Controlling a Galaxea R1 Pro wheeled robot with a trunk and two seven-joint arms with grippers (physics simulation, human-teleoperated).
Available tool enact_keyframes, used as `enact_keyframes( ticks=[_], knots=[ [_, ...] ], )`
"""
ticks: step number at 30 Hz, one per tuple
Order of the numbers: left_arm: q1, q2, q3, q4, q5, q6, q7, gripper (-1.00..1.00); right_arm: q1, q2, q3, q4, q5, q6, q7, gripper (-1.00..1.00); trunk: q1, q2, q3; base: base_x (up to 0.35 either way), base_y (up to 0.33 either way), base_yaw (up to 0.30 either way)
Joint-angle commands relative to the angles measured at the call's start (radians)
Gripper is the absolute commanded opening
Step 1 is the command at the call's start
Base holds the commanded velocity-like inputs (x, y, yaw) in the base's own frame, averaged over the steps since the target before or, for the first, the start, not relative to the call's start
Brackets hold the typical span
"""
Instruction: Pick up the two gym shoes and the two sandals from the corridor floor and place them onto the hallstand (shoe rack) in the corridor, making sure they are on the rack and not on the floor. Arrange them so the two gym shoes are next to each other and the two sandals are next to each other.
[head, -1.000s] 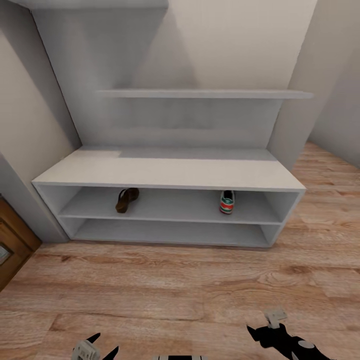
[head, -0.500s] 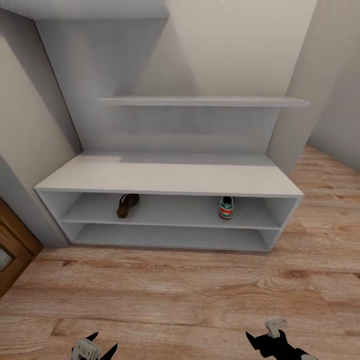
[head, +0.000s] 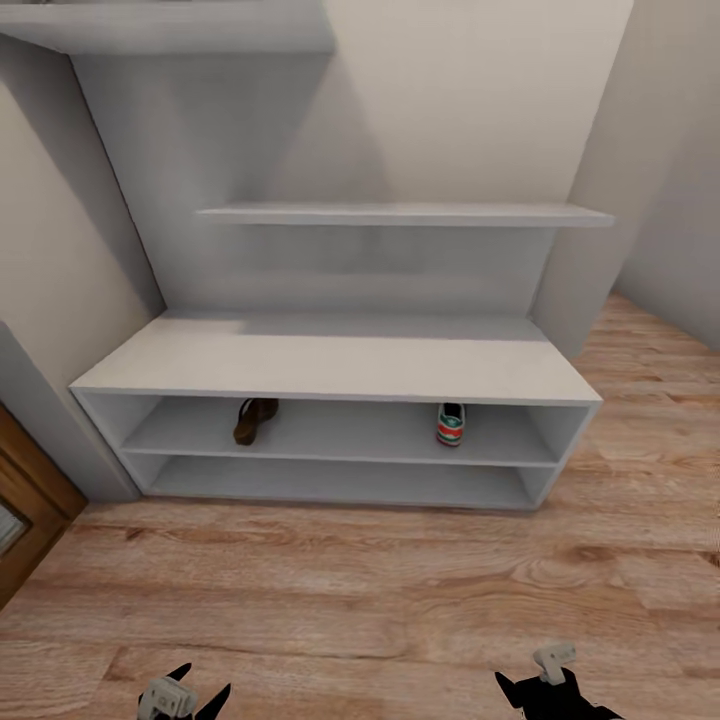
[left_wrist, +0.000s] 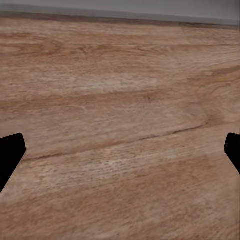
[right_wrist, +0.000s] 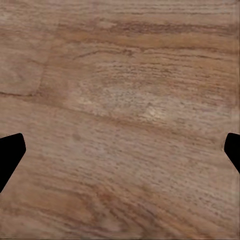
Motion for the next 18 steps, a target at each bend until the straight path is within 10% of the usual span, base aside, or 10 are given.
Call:
enact_keyframes(
  ticks=[1,18],
  knots=[
    [0.0,-0.001,0.012,0.001,0.006,0.0,-0.008,1.0,0.0,-0.001,-0.009,0.001,0.008,-0.003,0.003,1.0,-0.004,0.007,0.002,0.0,0.0,-0.184],
    [0.0,-0.004,0.035,0.002,0.003,-0.001,-0.009,1.0,0.002,-0.002,-0.012,0.001,0.007,-0.003,0.001,1.0,-0.039,0.07,0.031,0.0,0.0,-0.259]
  ],
)
